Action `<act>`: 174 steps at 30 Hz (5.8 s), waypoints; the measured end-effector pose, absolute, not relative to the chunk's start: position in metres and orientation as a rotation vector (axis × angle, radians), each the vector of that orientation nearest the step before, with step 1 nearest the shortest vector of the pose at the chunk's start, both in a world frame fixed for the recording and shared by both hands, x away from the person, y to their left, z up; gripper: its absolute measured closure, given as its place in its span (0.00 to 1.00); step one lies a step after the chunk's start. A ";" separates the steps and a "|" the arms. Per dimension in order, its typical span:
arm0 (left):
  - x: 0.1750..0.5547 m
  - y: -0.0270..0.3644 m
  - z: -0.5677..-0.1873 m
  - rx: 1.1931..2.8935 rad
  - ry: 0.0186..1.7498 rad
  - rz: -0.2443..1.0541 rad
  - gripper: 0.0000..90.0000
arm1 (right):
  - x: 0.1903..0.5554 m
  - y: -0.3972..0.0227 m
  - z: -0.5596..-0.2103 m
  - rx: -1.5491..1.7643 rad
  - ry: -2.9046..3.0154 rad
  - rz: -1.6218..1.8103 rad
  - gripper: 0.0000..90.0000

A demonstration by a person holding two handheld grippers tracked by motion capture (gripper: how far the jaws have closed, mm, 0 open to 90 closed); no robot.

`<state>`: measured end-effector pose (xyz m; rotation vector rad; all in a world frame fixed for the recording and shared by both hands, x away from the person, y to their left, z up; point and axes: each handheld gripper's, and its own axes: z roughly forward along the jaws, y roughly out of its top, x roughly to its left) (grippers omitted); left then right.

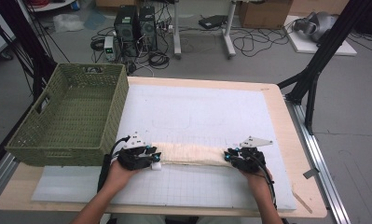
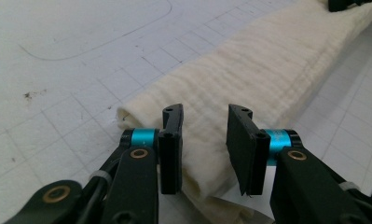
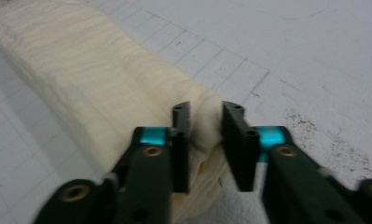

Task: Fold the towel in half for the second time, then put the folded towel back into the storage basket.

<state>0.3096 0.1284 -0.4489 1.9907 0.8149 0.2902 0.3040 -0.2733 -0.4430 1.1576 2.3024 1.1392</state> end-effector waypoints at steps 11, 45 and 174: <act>0.308 0.126 -0.449 2.015 0.790 0.304 0.74 | 0.313 -0.265 -0.432 1.026 2.202 1.016 0.92; 0.307 0.124 -0.449 2.040 0.801 0.326 0.74 | 0.292 -0.256 -0.447 0.957 2.306 1.062 0.74; 0.306 0.130 -0.446 1.956 1.017 0.321 0.38 | 0.265 -0.314 -0.422 1.127 2.025 1.172 0.20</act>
